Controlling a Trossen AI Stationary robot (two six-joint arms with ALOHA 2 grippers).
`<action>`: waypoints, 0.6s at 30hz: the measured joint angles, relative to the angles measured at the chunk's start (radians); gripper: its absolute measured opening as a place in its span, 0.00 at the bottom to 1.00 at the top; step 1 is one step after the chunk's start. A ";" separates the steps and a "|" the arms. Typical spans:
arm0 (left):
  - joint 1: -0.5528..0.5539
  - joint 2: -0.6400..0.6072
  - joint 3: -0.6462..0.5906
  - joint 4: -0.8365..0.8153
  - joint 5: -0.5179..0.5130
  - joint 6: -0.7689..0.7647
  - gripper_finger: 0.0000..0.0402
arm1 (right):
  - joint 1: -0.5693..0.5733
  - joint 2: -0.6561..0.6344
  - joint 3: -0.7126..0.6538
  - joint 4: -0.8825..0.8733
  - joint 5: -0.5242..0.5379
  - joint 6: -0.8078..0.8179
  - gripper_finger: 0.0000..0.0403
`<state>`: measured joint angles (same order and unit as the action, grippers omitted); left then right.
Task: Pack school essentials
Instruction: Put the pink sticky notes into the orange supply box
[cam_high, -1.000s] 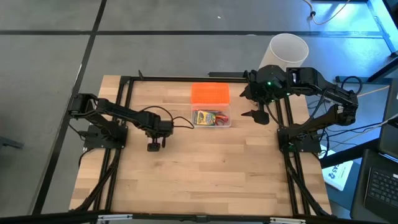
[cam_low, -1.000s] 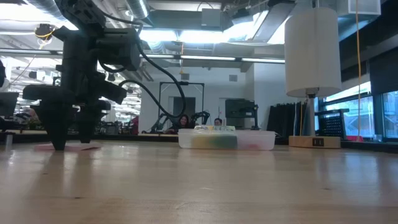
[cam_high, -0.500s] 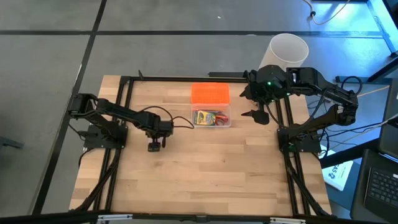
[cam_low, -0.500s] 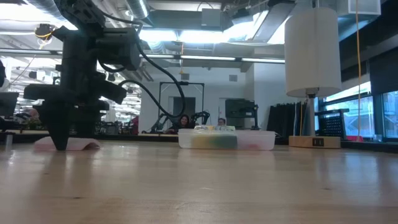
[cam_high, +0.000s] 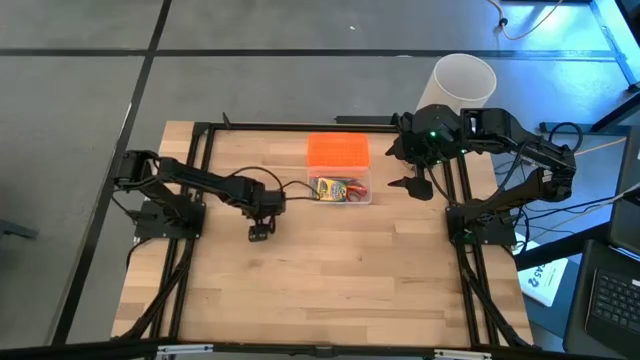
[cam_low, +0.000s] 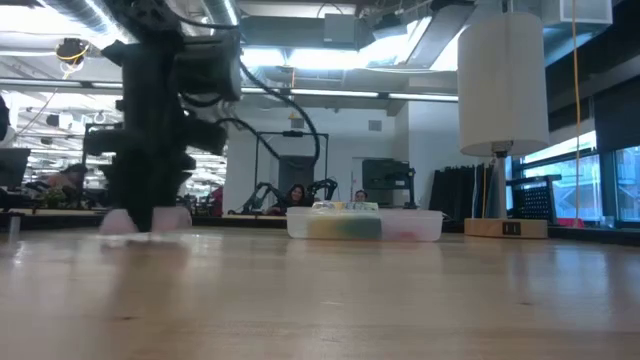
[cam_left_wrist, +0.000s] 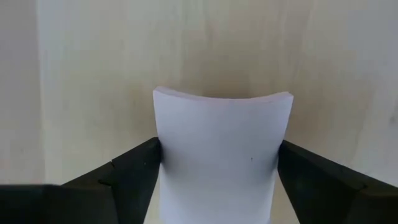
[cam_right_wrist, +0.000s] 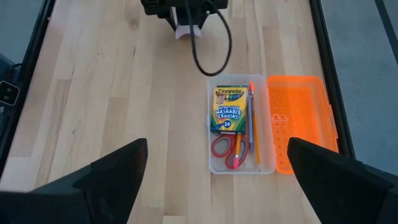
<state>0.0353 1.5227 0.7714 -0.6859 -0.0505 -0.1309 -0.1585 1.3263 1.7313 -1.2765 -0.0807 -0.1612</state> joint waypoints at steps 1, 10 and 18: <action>-0.001 0.001 0.006 -0.009 0.005 0.001 0.74 | 0.000 0.000 0.000 0.000 0.000 0.000 0.96; -0.002 0.000 0.112 -0.066 0.027 0.000 0.70 | 0.000 0.000 0.000 0.000 0.000 0.000 0.96; 0.020 -0.002 0.276 -0.108 -0.045 0.089 0.70 | 0.000 0.000 0.000 0.000 0.000 0.000 0.96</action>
<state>0.0552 1.5208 1.0478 -0.7939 -0.0955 -0.0417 -0.1587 1.3262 1.7316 -1.2762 -0.0805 -0.1612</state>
